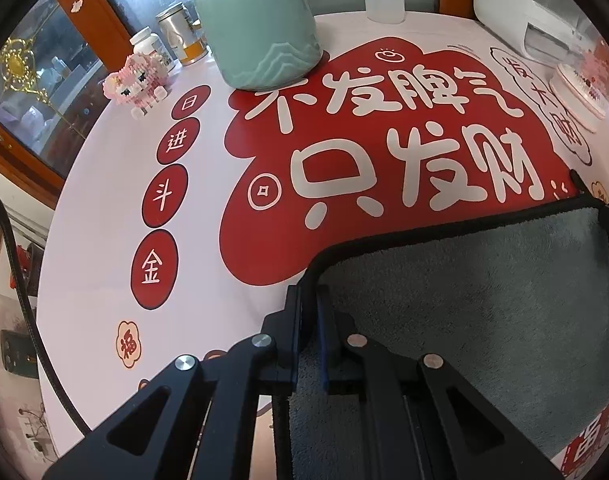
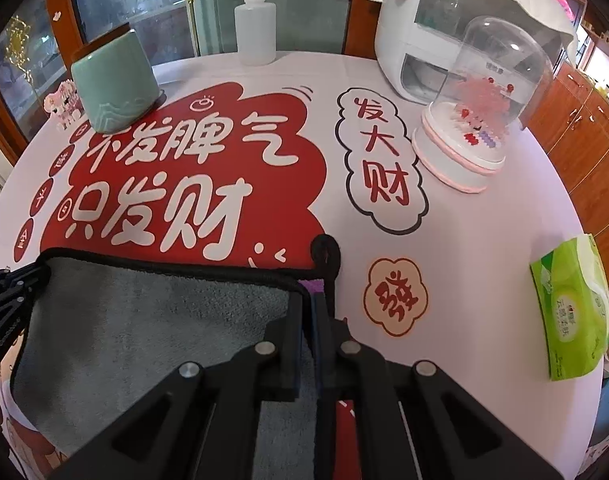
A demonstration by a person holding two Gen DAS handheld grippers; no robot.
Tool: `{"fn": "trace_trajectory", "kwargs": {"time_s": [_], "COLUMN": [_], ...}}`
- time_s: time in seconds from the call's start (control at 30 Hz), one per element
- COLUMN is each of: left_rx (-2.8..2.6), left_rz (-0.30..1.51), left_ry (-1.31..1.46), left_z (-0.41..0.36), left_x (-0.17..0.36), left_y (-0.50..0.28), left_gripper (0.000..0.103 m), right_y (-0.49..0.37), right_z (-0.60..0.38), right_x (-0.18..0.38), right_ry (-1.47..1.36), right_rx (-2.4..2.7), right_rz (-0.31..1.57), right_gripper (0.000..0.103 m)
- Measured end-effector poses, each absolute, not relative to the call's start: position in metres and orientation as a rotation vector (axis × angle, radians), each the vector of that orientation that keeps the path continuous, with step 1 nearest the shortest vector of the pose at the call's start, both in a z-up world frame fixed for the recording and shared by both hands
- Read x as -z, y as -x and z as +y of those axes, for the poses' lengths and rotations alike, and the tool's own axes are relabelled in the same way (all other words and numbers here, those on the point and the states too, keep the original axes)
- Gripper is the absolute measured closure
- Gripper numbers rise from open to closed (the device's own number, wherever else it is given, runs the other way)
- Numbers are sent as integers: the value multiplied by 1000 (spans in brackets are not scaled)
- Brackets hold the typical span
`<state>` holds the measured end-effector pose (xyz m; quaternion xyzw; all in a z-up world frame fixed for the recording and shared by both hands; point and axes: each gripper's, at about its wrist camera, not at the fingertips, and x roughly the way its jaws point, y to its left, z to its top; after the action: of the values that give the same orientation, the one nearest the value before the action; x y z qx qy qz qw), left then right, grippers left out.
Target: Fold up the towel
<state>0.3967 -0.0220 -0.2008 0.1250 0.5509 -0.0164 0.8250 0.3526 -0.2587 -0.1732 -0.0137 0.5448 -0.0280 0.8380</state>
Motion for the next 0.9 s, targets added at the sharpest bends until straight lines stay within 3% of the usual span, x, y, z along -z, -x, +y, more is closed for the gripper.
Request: {"fn": "trace_trajectory", "kwargs": {"time_s": [0.03, 0.1, 0.17, 0.27, 0.4, 0.77, 0.9], "left_rx": [33, 21, 19, 31, 35, 36, 58], "left_rz": [1171, 1169, 1160, 1140, 1131, 1113, 1090], "left_ry": [-272, -280, -279, -260, -243, -149, -155], "left_z": [-23, -24, -24, -24, -26, -24, -26], "left_x": [201, 199, 196, 189, 181, 164, 156], "left_y": [-396, -395, -392, -386, -378, -347, -329], "left_gripper": [95, 80, 46, 17, 12, 12, 2], "right_y": [-353, -352, -350, -346, -340, -312, -299], "right_z": [-259, -259, -258, -255, -253, -241, -238], "right_x": [175, 175, 172, 164, 154, 142, 139], "right_ry": [29, 32, 42, 49, 37, 18, 2], "right_rx": [62, 68, 71, 67, 55, 52, 51], "right_rz": [1159, 1154, 1147, 1125, 1107, 1090, 1093], "right_gripper": [98, 96, 92, 80, 61, 40, 30]}}
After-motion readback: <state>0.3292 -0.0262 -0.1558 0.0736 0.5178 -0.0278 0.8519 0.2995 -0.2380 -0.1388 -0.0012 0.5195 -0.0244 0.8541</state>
